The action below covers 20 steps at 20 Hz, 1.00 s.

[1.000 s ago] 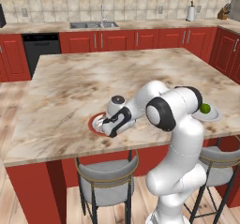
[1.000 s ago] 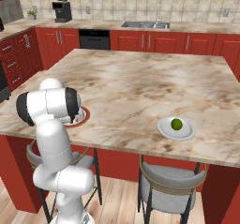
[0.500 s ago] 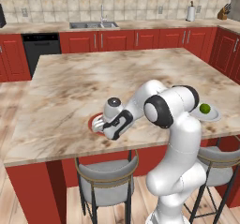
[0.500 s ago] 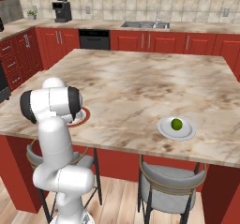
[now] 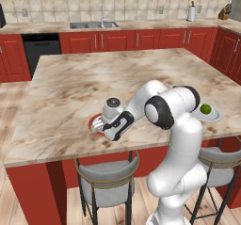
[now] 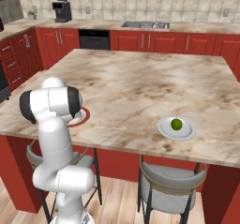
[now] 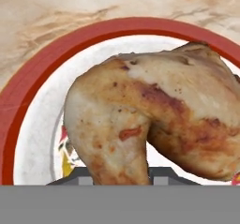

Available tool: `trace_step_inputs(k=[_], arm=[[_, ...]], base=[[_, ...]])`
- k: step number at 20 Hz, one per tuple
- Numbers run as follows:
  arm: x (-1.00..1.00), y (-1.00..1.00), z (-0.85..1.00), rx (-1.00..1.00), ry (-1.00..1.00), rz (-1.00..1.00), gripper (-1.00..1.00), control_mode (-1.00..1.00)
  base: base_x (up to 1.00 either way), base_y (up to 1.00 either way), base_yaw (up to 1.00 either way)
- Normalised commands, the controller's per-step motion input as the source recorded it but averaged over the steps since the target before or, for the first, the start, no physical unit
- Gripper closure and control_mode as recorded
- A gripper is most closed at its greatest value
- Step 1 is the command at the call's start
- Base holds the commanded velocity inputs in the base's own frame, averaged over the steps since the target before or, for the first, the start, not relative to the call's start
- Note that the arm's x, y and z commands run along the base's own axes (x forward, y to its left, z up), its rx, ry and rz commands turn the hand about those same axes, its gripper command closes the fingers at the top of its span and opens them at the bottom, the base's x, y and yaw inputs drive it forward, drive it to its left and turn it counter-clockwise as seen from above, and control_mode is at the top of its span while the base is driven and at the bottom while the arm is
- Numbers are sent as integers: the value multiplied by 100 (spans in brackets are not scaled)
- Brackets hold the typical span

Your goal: Transport the chicken drumstick and lime to the fridge. Place the chicken drumstick on the rack containing meat and place the lime on the rack containing the vegetable, ensuring meats and vegetables are on different racks.

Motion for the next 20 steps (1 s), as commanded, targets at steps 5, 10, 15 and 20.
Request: trace_step_inputs(k=[5,10,15,20], arm=[[-11,-22,20,1,0,-3,100,-100],[-34,-11,61,-9,-16,-4,100,-100],[-67,-22,100,-6,-7,-1,100,-100],[-68,-36,99,2,0,-8,100,-100]], base=[[0,0,0],[0,0,0],[0,0,0],[0,0,0]])
